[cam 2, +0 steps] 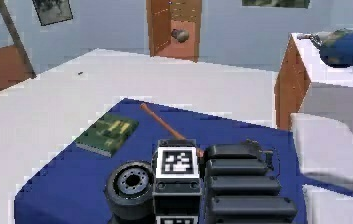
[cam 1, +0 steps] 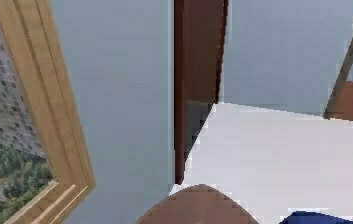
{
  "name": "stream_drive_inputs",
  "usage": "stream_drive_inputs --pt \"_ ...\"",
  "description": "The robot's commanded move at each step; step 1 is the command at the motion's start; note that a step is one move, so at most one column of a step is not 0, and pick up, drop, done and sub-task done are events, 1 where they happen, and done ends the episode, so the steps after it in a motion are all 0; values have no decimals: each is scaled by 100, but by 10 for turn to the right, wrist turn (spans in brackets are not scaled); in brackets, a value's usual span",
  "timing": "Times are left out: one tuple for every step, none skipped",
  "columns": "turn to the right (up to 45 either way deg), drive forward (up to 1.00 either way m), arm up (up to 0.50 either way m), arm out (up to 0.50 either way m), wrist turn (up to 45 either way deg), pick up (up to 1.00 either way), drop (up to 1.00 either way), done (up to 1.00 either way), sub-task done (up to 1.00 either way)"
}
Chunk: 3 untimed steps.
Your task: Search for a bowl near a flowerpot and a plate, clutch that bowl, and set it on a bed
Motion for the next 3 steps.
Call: stream_drive_inputs --pt "390 0 0 0 0 0 0 0 0" --pt "0 5 0 0 0 0 0 0 0" --pt "450 0 0 0 0 0 0 0 0"
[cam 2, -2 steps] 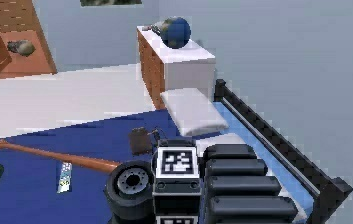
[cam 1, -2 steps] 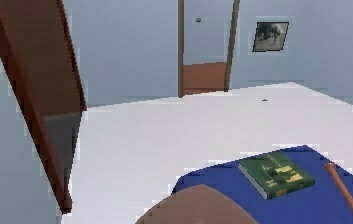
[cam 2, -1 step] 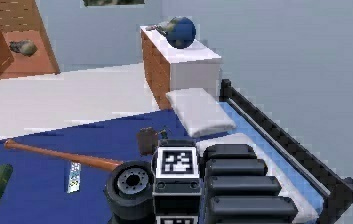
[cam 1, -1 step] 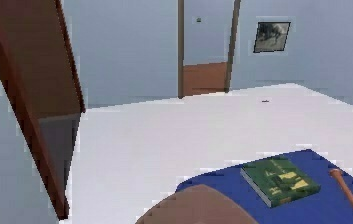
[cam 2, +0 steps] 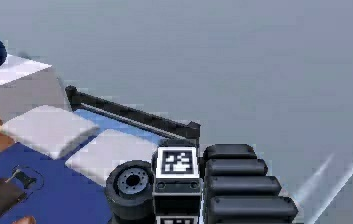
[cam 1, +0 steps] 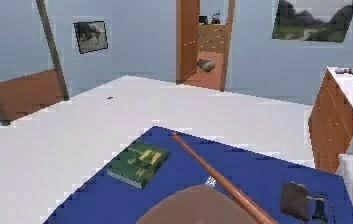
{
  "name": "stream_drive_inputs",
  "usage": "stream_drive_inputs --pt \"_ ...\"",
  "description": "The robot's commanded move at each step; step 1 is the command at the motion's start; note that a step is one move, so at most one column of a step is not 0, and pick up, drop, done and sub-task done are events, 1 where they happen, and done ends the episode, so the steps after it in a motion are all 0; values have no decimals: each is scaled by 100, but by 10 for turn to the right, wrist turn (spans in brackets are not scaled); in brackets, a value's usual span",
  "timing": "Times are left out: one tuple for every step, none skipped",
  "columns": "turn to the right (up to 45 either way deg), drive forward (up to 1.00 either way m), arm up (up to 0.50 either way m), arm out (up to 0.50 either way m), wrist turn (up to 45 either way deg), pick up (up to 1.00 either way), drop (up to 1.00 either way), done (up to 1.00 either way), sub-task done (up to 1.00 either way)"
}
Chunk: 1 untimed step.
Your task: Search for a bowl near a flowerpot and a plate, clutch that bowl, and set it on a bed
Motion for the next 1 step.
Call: stream_drive_inputs --pt "90 0 0 0 0 0 0 0 0"
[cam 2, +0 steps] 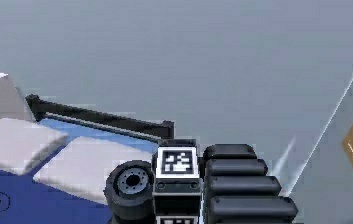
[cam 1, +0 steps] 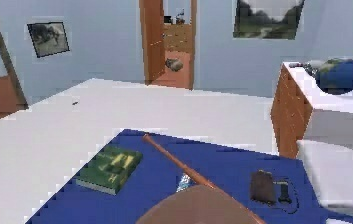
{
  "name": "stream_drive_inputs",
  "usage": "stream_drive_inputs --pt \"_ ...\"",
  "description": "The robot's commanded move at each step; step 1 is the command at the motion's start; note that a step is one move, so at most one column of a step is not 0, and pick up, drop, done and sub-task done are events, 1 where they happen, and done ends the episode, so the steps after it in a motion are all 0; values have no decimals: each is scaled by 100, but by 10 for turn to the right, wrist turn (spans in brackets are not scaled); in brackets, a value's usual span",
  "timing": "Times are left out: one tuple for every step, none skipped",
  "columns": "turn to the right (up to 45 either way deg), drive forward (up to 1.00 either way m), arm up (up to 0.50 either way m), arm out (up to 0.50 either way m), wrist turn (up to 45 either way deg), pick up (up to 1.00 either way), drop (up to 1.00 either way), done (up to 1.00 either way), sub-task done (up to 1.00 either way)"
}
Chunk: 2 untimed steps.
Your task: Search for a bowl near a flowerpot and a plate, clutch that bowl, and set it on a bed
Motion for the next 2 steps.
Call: stream_drive_inputs --pt "-450 0 0 0 0 0 0 0 0" --pt "0 0 0 42 0 0 0 0 0"
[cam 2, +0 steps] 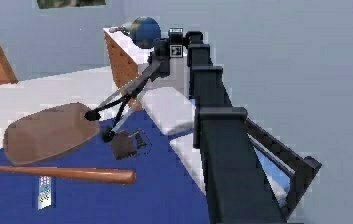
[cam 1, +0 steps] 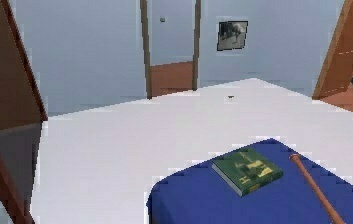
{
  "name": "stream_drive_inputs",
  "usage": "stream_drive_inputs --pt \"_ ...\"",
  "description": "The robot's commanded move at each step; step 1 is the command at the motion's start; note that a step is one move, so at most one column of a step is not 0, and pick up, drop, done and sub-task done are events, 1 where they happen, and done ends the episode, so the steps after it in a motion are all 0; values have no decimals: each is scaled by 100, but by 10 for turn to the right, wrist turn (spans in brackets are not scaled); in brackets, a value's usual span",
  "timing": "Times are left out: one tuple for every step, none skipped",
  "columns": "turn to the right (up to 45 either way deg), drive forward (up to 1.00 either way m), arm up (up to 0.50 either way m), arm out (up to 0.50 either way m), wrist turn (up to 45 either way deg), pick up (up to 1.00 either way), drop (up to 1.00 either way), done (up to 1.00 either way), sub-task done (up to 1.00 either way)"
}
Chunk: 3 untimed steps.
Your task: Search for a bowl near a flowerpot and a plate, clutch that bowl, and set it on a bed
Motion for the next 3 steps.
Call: stream_drive_inputs --pt "0 0 0 0 390 0 0 0 0" --pt "0 0 -26 0 0 0 0 0 0" --pt "0 0 -32 0 0 0 0 0 0"
